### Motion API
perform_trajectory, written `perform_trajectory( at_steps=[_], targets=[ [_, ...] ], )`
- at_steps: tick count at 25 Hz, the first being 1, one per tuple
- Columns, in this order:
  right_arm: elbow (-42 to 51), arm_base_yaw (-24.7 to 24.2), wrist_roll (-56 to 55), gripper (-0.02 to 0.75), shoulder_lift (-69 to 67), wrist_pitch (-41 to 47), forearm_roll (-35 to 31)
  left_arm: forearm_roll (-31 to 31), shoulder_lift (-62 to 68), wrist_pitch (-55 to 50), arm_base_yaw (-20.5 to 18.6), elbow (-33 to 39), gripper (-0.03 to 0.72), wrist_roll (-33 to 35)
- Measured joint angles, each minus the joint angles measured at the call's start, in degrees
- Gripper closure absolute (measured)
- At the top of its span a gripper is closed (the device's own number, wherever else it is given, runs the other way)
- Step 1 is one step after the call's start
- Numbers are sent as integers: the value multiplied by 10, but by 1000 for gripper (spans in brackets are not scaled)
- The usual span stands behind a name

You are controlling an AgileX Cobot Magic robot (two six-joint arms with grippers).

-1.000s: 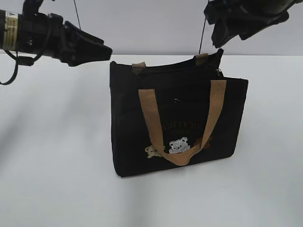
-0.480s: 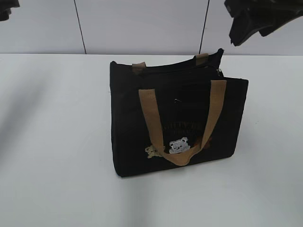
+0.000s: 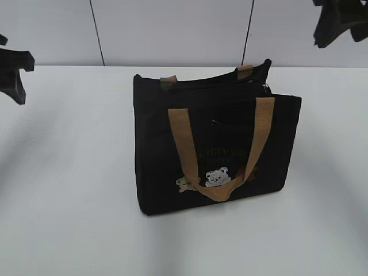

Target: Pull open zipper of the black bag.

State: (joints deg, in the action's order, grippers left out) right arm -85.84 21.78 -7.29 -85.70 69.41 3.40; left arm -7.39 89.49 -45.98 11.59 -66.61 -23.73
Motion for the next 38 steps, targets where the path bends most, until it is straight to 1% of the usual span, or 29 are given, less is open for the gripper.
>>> perform_trajectory(
  at_steps=[2,5,9,12,14,18,22,25,27,30,33,36,38],
  targets=[
    [0,-35,3,328,0,0,-4,49,0,-99,0,-22,251,63],
    [0,-89,34,328,0,1,-30,74,-9,-194,0,-47,252,109],
    [0,-145,89,328,17,1,-88,74,-51,-229,-2,-56,252,124],
    [16,-162,112,328,57,1,-100,74,-108,-232,-4,-49,252,126],
    [52,-165,118,328,100,0,-106,67,-162,-232,-4,-25,252,126],
    [170,-166,120,328,215,1,-115,65,-281,-235,-4,27,252,127],
    [287,-166,120,328,343,2,-139,64,-400,-237,-4,79,252,154],
    [357,-166,120,328,451,5,-142,64,-494,-237,-4,126,252,169],
    [400,-166,128,328,511,5,-142,67,-541,-238,-4,161,252,194],
    [453,-166,162,328,603,5,-142,69,-618,-236,-4,218,252,214],
    [490,-166,182,328,696,6,-143,70,-701,-224,-4,277,252,217],
    [507,-166,188,328,777,7,-144,74,-777,-199,-4,314,252,218],
    [509,-166,189,328,824,7,-143,88,-825,-182,-4,330,252,218]
  ],
)
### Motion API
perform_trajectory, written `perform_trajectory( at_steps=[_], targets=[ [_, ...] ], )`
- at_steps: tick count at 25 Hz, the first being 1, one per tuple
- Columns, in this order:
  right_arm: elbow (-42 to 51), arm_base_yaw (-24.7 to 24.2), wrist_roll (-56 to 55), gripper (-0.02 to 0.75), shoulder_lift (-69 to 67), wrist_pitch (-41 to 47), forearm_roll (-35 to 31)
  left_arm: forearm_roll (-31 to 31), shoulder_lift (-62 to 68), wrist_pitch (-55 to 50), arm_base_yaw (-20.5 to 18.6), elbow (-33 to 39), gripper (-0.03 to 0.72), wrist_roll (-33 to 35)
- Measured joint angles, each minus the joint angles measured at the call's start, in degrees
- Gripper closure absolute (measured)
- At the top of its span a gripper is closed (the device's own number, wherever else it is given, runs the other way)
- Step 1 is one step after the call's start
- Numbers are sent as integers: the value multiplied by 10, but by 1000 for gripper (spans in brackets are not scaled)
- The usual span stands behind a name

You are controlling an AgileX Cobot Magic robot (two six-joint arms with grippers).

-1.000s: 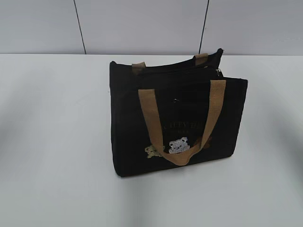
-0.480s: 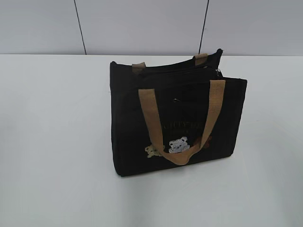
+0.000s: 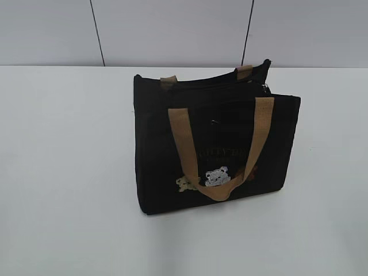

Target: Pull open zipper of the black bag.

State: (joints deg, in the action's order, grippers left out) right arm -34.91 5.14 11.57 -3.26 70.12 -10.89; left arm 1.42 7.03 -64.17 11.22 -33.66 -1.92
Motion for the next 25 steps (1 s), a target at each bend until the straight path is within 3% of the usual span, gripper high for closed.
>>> perform_trajectory(
  at_steps=[4,10,17,25],
  targets=[
    [15,0,2,328,38,1,15,20,-72,21,0,22,252,3],
    [76,0,2,328,38,-58,25,23,-73,30,0,29,252,8],
    [81,0,2,328,38,-71,24,24,-73,30,-2,29,252,9],
    [82,-1,3,328,38,-72,23,24,-73,30,-80,29,252,9]
  ],
)
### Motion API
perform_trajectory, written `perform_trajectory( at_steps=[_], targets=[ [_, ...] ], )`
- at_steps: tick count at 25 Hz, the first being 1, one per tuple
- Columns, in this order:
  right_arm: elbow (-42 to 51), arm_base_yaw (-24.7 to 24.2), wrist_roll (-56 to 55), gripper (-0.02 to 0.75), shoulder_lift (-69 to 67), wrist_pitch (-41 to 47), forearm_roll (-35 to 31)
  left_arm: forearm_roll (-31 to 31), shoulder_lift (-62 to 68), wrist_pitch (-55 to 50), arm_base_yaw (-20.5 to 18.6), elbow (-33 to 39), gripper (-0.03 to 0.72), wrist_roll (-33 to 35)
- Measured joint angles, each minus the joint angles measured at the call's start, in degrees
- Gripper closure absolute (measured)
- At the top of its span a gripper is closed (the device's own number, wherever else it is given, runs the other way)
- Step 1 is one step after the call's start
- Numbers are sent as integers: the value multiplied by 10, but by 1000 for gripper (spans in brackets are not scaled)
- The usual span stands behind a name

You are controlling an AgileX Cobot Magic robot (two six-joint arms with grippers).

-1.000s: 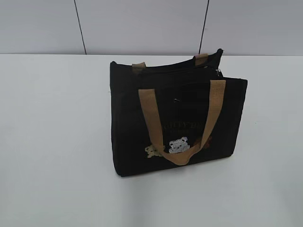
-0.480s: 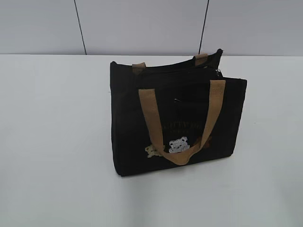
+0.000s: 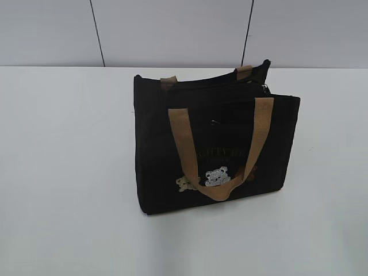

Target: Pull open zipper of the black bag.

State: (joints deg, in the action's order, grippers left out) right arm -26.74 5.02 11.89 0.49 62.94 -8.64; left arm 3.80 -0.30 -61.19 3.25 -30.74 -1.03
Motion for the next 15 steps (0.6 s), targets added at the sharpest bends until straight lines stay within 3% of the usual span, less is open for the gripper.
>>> perform_trajectory(
  at_steps=[6,15],
  targets=[
    [0,-32,10,328,0,0,1,0,0,0,-13,1,252,0],
    [0,-33,12,328,0,0,1,0,0,0,-13,1,252,0]
  ],
)
